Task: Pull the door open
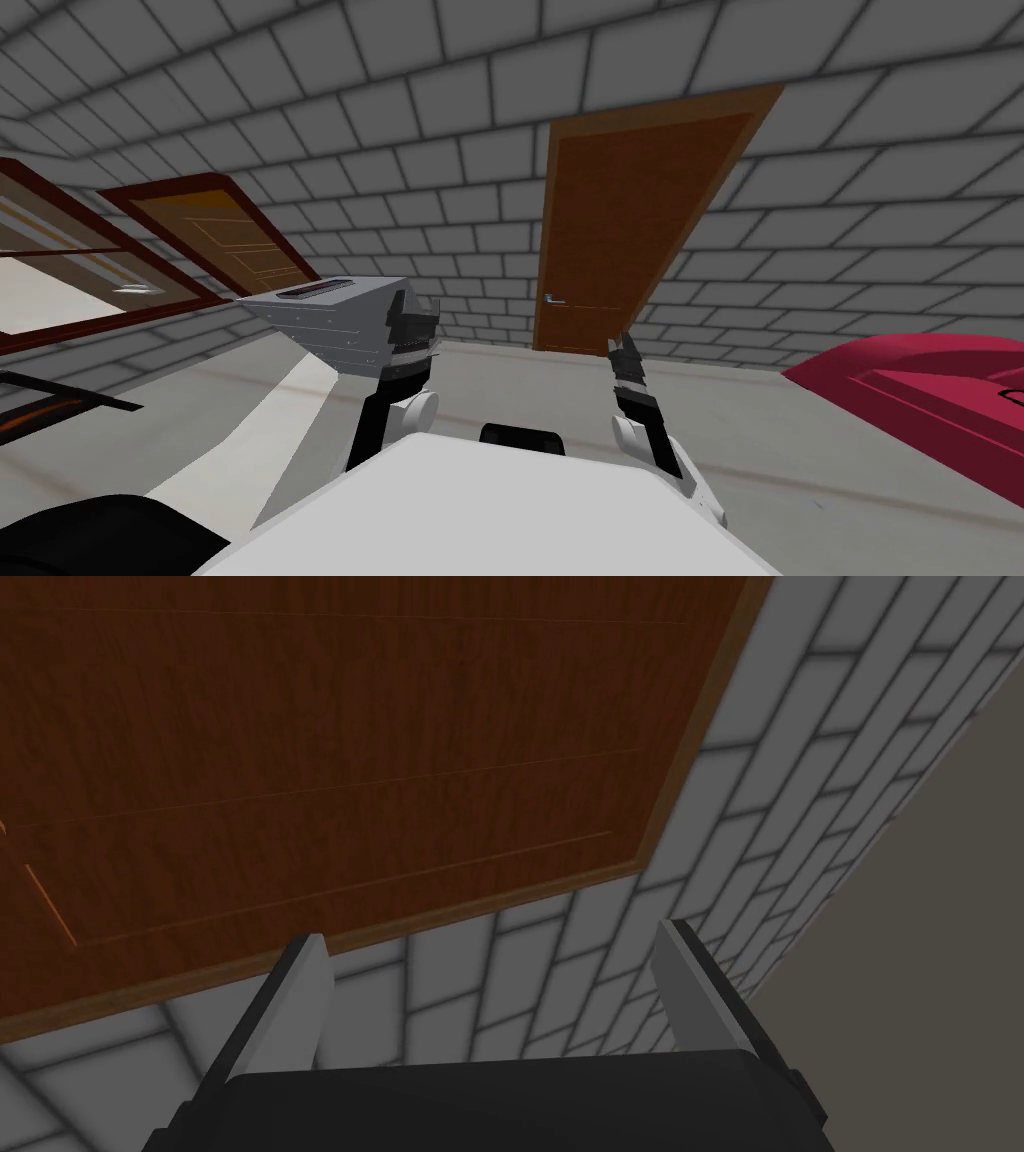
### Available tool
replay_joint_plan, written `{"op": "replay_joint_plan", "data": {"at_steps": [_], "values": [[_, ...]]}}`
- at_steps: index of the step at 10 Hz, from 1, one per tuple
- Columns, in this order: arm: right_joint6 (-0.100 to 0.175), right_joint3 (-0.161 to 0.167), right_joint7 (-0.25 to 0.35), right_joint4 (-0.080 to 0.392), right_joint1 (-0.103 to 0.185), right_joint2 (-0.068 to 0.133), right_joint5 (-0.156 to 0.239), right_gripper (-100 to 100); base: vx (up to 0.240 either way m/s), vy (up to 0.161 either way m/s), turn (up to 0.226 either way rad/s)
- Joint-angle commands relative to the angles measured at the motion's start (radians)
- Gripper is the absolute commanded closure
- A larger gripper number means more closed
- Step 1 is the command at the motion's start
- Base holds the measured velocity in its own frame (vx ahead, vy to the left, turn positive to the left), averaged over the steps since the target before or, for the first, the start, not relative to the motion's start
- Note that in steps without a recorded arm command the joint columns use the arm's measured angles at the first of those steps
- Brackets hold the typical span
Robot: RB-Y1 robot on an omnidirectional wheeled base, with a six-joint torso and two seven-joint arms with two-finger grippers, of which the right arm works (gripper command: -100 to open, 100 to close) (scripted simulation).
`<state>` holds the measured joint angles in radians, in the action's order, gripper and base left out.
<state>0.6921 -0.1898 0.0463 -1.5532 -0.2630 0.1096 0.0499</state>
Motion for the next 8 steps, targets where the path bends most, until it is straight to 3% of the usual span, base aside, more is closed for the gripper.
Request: {"op": "replay_joint_plan", "data": {"at_steps": [1,3,5,8], "values": [[0.007,-0.008,0.000,0.050,0.018,0.007,0.007,-100,0.058,0.000,0.129],[0.013,-0.015,0.001,0.092,0.031,0.012,0.013,-100,0.071,-0.013,0.140],[0.024,-0.029,0.003,0.164,0.058,0.023,0.024,-100,0.072,0.005,0.164],[0.029,-0.035,0.004,0.213,0.071,0.028,0.030,-100,0.058,-0.012,0.083]]}}
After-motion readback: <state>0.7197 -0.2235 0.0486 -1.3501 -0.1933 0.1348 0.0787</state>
